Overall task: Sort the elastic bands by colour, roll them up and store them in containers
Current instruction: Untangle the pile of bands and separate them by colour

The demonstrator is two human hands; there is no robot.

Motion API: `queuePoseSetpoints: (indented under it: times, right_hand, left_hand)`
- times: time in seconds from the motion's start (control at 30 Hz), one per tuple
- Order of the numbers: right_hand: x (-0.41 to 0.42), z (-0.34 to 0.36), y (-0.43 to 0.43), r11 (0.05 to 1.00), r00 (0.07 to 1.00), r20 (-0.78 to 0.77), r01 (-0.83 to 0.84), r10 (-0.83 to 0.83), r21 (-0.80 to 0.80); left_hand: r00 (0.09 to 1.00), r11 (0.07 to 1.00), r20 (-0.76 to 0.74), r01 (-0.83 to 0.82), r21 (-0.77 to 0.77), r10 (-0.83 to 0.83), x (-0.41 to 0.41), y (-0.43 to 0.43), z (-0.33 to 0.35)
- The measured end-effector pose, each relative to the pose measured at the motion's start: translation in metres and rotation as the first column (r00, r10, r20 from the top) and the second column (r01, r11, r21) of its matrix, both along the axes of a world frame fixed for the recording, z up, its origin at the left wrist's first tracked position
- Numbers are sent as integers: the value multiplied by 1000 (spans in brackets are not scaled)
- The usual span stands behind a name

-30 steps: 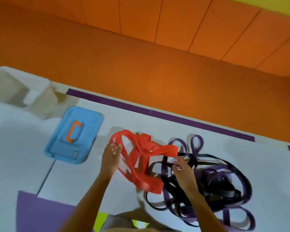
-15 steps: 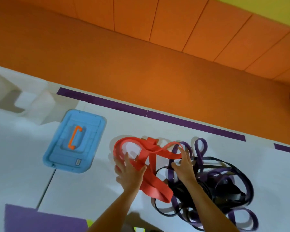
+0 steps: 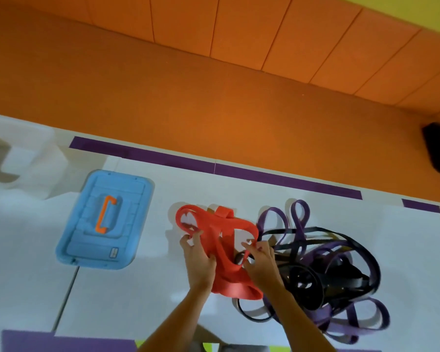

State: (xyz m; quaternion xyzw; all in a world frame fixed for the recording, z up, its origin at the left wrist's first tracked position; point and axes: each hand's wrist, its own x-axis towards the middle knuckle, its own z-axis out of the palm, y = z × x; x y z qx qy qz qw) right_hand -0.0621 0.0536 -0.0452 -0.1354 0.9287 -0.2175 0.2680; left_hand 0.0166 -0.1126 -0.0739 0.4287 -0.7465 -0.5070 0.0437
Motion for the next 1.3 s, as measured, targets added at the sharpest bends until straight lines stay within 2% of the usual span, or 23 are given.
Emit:
queuePoseSetpoints:
  times: [0.13,0.2,0.3,0.4,0.5,0.6,0.67,0.73,0.83,0.9,0.97,1.03,1.1,1.17,1.3]
  right_hand:
    - [12,0,-8,997,998,-48,36,-39,-68]
    - [16,4,-11,996,998,-51,16,-20,-84]
    - [19,11,-12,992,997,-61,40,-47,-116]
    - [21,16,-19,990,996,-84,-1,-11,-141]
    - [34,17,-41,979,992,-87,-105,91,-176]
    - [46,12,-62,962,989,-22,-150,149,-230]
    - [52,6,-69,959,980,24,-190,199,-208]
    - [58,2,-73,958,968,75,-225,241,-177]
    - [59,0,-72,958,958,142,-223,250,-182]
    - [54,3,-66,966,958,174,-198,226,-165]
    - [46,8,-56,975,960,196,-175,200,-140]
    - [38,14,-43,977,962,201,-160,186,-140]
    - [30,24,-29,981,968,189,-142,166,-133]
    - [24,34,-14,989,976,177,-107,125,-106]
    - [18,49,20,996,997,34,-74,73,44]
  left_hand:
    - [997,984,50,-67,167,59,-10,5,7]
    - [997,975,73,-36,218,21,-10,1,8]
    - [1000,959,-12,-21,282,26,-6,-16,12]
    - [992,971,-120,-17,238,47,6,-50,25]
    - [989,984,-137,-29,178,54,18,-85,41]
    - [981,993,-176,-60,106,78,27,-106,56]
    - [978,994,-184,-84,66,94,33,-113,63]
    - [989,997,-130,-74,28,77,41,-121,67]
    - [993,995,70,92,26,-94,46,-130,72]
    - [958,977,188,209,51,-215,47,-130,76]
    - [906,947,289,322,9,-310,48,-123,80]
    - [873,933,395,347,-92,-285,45,-111,86]
    - [868,927,447,326,-185,-216,38,-99,94]
    - [859,889,462,371,-268,-220,30,-89,99]
    - [794,750,444,576,-326,-416,15,-65,93]
